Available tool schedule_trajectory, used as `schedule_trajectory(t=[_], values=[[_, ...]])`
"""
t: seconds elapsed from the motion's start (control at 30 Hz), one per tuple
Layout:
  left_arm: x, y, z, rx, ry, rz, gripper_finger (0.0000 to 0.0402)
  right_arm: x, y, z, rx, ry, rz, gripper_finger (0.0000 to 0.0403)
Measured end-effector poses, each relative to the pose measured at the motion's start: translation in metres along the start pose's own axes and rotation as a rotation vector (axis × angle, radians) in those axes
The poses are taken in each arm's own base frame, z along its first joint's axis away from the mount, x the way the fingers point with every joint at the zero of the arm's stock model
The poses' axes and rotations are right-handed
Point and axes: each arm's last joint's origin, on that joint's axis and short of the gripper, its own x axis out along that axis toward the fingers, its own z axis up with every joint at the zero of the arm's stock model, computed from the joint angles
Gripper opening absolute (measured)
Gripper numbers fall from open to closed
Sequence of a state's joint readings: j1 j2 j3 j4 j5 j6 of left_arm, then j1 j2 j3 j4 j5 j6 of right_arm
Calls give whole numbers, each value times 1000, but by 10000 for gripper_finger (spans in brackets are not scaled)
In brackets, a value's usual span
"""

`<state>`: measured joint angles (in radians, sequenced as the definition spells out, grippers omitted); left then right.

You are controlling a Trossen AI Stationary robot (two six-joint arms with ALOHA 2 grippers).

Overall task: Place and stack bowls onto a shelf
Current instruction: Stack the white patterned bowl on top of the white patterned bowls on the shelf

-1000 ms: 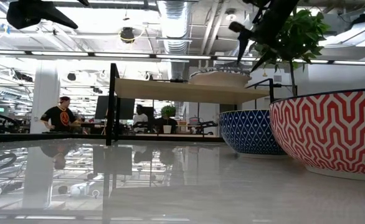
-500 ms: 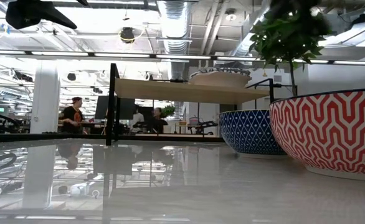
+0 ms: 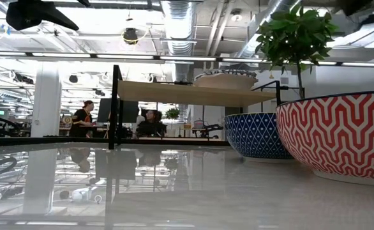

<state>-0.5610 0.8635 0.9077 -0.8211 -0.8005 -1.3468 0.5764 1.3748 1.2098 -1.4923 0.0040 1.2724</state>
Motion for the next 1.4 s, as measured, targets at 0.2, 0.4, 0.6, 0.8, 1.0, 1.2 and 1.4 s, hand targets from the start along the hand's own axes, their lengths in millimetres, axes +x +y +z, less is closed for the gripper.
schedule_trajectory(t=[0.2, 0.4, 0.6, 0.8, 1.0, 1.2, 1.4], values=[[0, 0, 0, 0, 0, 0, 232, 17, 32, -21, -194, 93, 25, 260], [0, 0, 0, -1, 0, 0, 232, 35, 31, -40, -221, 94, 100, 260], [0, 0, 0, -5, -1, 1, 232, 67, 16, -53, -237, 117, 166, 260], [3, 1, 3, -46, -12, 17, 232, 97, 9, -57, -271, 107, 222, 260], [5, 2, 5, -73, -12, 28, 232, 121, 4, -58, -280, 111, 221, 259], [7, 3, 7, -82, -23, 40, 232, 123, 4, -59, -282, 143, 226, 210], [8, 4, 9, -75, -34, 52, 232, 123, 4, -60, -285, 185, 237, 75]])
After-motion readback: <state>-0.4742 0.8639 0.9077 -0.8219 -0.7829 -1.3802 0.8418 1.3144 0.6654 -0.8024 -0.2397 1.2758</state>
